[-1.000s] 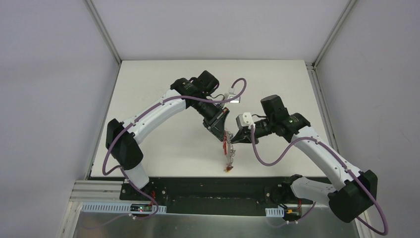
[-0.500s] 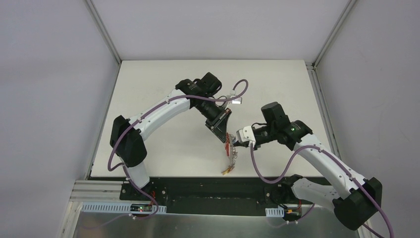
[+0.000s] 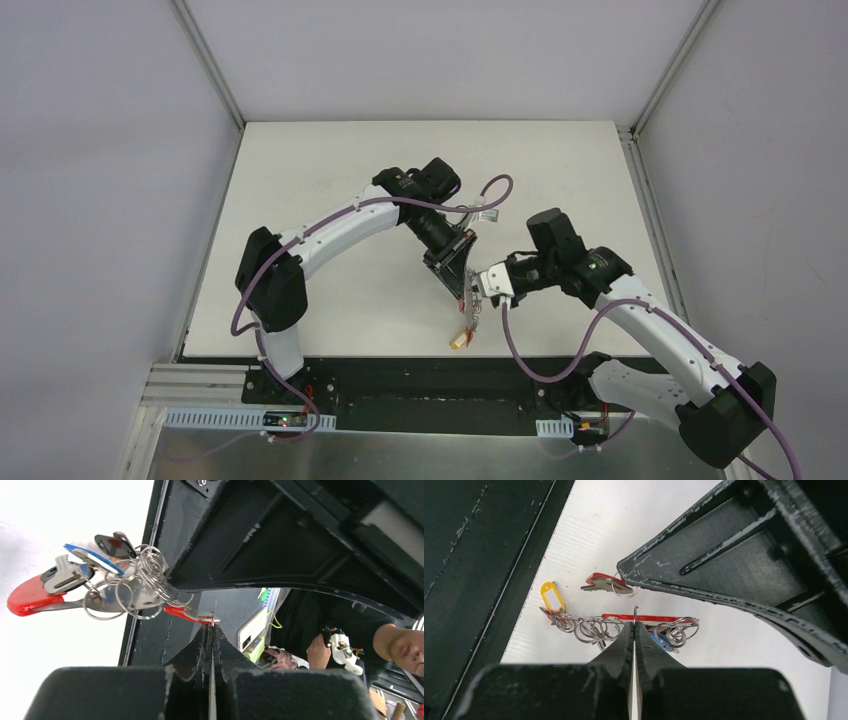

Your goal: Put the keys on the keyring

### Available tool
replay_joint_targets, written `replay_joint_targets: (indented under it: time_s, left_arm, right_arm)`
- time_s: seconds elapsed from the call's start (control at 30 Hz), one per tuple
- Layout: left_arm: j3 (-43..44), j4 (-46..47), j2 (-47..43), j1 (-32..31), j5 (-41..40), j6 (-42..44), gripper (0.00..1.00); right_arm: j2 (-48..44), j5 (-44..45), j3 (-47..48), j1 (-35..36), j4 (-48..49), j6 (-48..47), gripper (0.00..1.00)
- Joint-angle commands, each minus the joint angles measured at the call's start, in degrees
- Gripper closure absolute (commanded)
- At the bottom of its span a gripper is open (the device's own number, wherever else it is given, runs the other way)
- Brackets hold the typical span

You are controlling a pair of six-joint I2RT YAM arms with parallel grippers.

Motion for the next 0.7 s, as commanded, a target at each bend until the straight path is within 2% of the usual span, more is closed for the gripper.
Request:
replay_joint_targets:
  time_s: [0.0, 0.67]
  left_arm:
    - [2.9, -2.3, 1.3, -0.2, 0.7, 1.2, 1.0]
    - [3.7, -2.5, 1.9, 2.2, 0.5, 1.1, 1.0]
  right_arm:
    - [-1.7, -1.2, -0.5, 0.6, 1.4, -2.4, 1.0]
    - [-1.7, -0.2, -0.8, 2.0, -0.5, -5.4, 1.0]
